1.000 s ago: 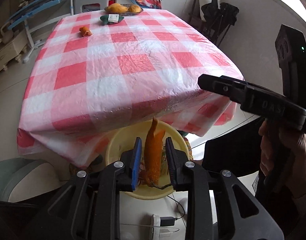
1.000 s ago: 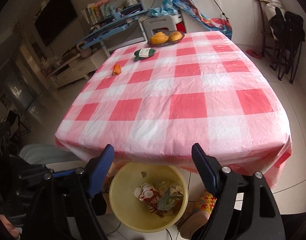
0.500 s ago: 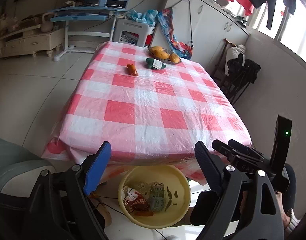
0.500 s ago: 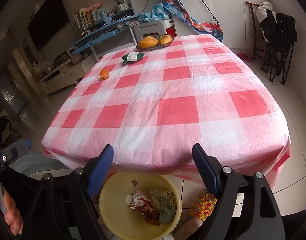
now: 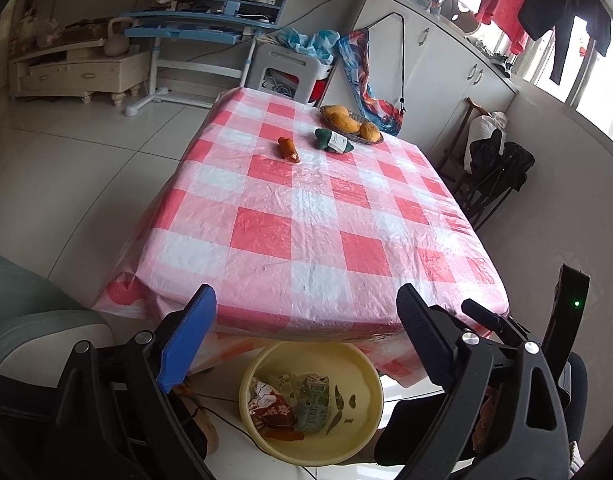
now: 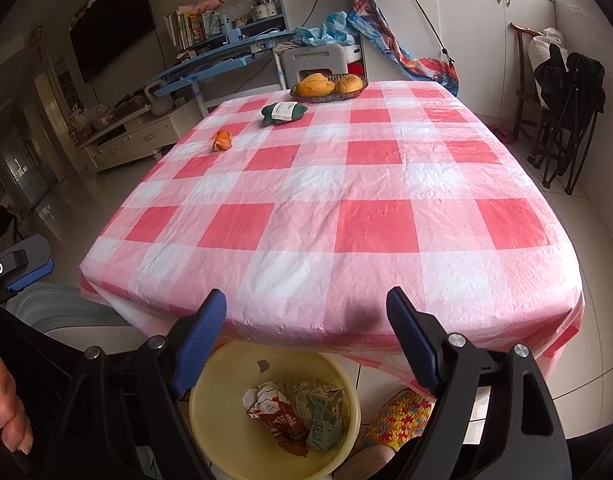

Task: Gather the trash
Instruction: 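Move the left gripper to the small orange piece while the right moves to the green cloth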

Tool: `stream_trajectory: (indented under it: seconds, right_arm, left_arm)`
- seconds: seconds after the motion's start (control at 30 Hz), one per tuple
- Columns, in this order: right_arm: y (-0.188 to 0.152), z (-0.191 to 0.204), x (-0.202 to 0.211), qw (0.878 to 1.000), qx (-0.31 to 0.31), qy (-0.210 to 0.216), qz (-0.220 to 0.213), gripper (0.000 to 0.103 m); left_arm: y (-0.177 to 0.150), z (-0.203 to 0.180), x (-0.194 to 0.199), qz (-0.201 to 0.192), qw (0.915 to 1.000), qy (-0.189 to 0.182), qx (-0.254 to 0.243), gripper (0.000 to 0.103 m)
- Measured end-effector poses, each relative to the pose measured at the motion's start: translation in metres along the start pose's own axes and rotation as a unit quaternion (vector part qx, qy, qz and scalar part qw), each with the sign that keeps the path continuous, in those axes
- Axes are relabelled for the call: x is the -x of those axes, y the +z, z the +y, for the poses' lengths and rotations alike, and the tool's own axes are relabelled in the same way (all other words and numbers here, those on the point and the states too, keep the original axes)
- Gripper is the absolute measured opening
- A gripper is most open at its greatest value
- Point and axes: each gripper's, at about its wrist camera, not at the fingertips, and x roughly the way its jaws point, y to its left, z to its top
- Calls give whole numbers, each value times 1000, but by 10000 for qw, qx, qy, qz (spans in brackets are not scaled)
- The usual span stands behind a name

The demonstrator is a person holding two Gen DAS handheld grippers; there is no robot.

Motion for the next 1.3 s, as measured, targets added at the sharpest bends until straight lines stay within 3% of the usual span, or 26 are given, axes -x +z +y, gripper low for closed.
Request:
stream_trajectory:
  seconds: [0.8, 1.3]
  right_arm:
    - [2, 14, -7, 9999, 109, 101, 42, 80]
    - [17, 33, -9, 9990, 108, 421, -72, 82]
  left_arm:
    - [-1, 4, -10, -7, 9999, 135, 36, 92]
    - [31, 18, -3, -263, 9990, 143, 332, 92]
